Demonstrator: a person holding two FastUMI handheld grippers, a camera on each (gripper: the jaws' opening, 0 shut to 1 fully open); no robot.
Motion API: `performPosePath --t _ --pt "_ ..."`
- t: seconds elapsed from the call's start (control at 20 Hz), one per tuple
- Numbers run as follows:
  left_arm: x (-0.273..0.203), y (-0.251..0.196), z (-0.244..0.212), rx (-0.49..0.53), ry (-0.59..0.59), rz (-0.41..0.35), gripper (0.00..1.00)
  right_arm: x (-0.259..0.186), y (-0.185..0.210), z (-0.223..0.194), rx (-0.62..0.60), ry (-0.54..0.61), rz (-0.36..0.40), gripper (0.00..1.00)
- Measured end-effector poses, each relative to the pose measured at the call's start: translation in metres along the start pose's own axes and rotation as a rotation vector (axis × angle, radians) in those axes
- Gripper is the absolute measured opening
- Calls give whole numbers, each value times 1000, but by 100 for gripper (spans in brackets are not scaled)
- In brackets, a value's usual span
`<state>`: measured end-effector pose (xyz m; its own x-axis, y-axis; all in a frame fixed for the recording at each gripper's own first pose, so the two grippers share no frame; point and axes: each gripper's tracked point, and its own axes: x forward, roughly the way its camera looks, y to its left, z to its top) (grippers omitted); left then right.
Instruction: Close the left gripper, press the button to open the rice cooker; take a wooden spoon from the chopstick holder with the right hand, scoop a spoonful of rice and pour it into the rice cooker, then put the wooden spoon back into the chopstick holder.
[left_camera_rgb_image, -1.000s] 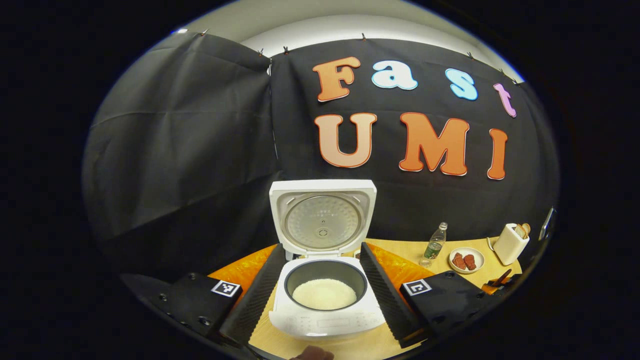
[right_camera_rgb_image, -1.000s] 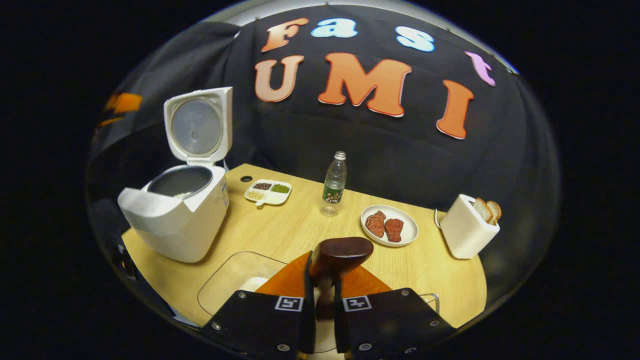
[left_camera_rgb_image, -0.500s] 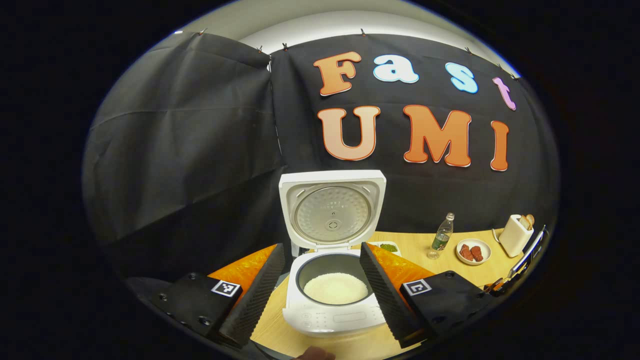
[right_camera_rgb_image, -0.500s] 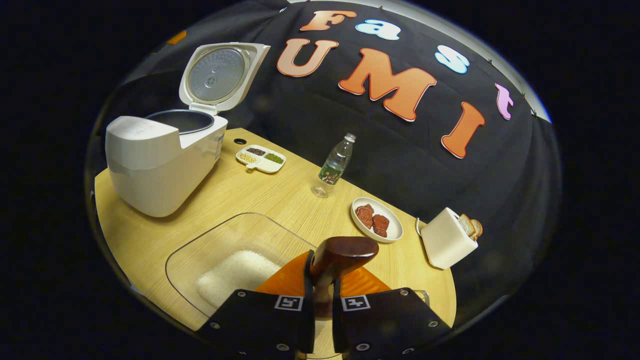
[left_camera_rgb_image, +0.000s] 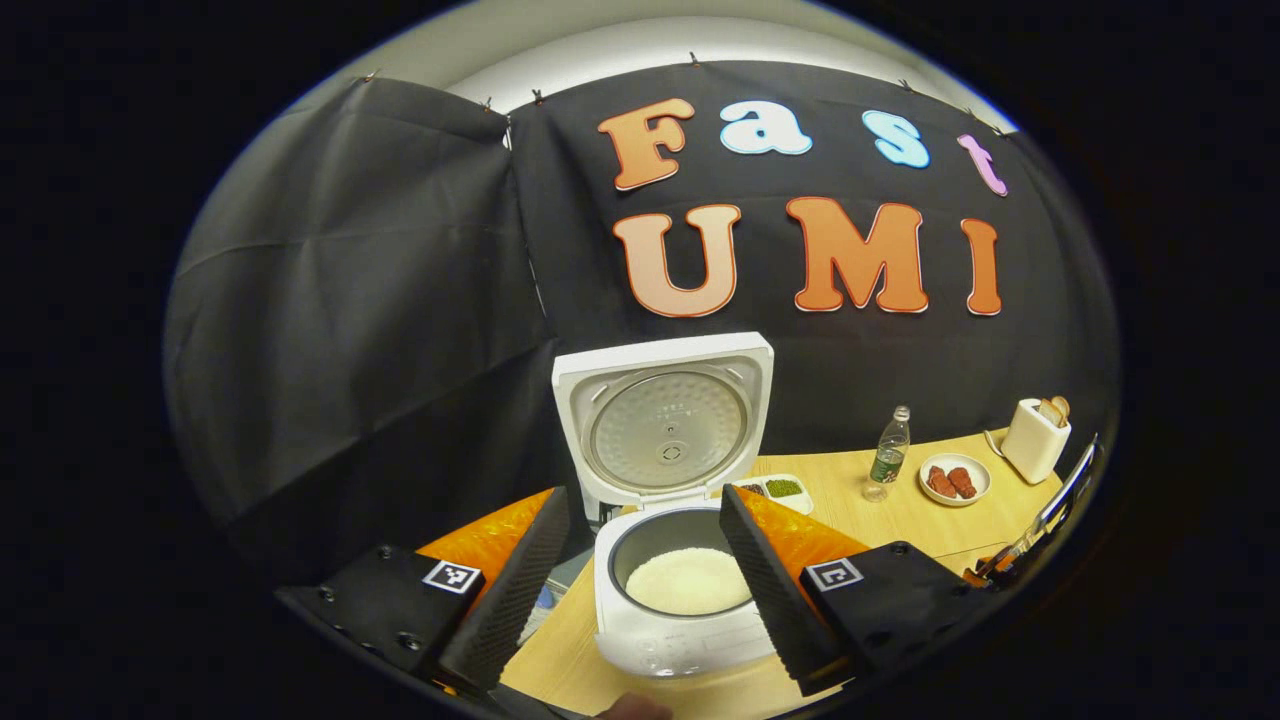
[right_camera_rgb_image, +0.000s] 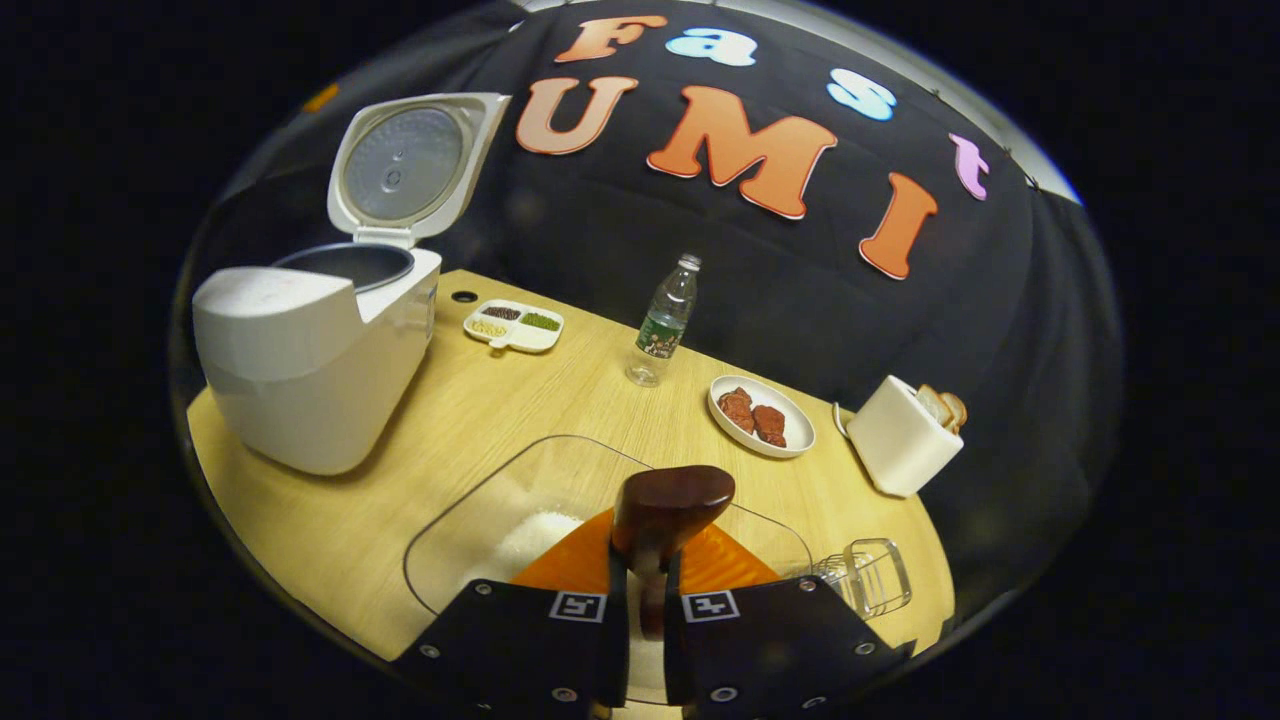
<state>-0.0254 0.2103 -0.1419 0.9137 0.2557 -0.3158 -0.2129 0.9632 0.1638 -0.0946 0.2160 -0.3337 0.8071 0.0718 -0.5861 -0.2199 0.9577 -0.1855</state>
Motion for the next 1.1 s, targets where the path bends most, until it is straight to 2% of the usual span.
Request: performPosePath --t 0.3,0.75,0.85,0.9,1.1 --pt "11 6 -4 -1 12 -26 100 4 27 11 340 46 104 13" --pt "14 8 -6 -4 23 -20 100 25 25 7 728 186 211 13" --pt "15 5 -5 -3 19 -18 100 26 26 4 798 211 238 10" --pt "14 3 -4 -4 19 -19 100 25 29 2 821 226 253 13" --pt "14 -9 -2 -3 20 -33 100 23 36 -2 903 270 341 13"
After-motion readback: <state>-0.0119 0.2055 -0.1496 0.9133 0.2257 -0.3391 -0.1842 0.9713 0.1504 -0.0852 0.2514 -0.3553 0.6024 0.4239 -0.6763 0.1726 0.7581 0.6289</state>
